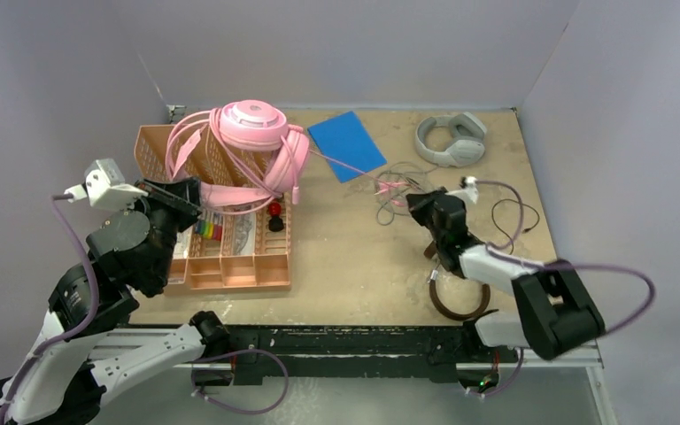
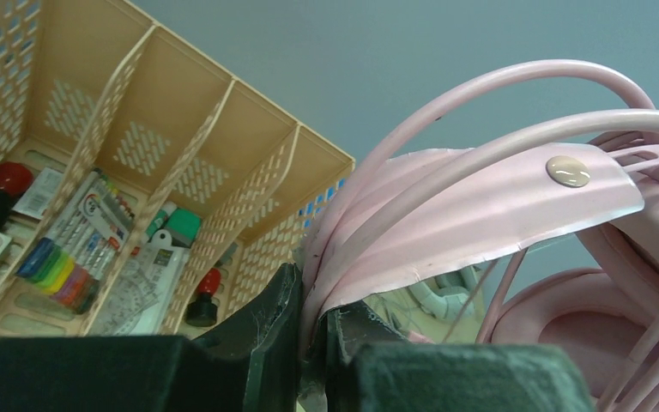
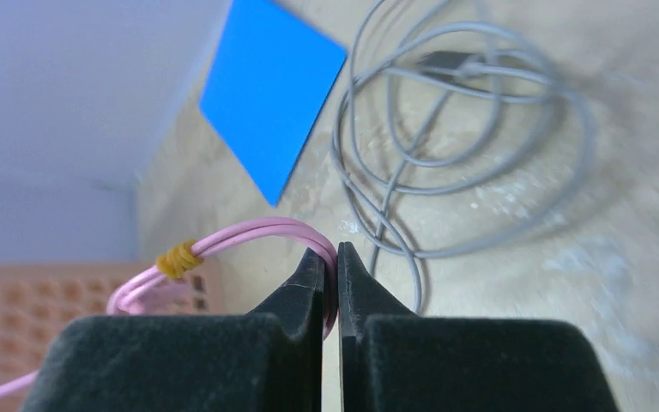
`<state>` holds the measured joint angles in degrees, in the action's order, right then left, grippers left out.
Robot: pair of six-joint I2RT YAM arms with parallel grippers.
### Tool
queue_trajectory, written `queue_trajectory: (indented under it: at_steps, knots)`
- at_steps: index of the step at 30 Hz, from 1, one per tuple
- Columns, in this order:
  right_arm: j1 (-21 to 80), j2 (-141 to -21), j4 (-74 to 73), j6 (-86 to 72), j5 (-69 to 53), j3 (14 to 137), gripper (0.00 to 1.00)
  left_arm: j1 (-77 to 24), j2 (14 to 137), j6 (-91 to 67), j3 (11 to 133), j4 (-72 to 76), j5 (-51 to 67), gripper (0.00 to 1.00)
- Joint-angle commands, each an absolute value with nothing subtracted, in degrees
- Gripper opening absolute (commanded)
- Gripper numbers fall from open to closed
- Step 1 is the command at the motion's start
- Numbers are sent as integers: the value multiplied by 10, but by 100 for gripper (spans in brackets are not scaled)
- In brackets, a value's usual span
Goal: Wrap the headphones
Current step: Wrap the headphones cable around the headphones, then place the headphones at the center of the board.
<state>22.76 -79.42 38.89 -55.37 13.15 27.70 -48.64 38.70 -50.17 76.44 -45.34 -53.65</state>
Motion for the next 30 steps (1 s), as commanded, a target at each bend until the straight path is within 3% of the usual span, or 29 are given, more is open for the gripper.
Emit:
queue_trajectory:
  at_steps: [1,7,16,20,23,26,30]
  knots:
    - [195,-680,332,-813,292,229,0,-484,354,-566,749,-376,-615,0]
    - [149,-609,199,-897,284,217,0,-484,344,-565,746,-381,-638,0]
    - [90,-596,299,-935,214,137,0,-485,322,-574,750,-407,-679,0]
    - [79,-634,431,-683,104,166,0,-485,328,-568,751,-401,-662,0]
    - [80,-662,444,-447,-112,234,0,-484,354,-567,746,-392,-605,0]
    - [81,-688,505,-360,-266,255,0,-484,392,-548,726,-360,-519,0]
    - [82,-714,320,-254,-372,354,0,-485,463,-533,730,-377,-423,0]
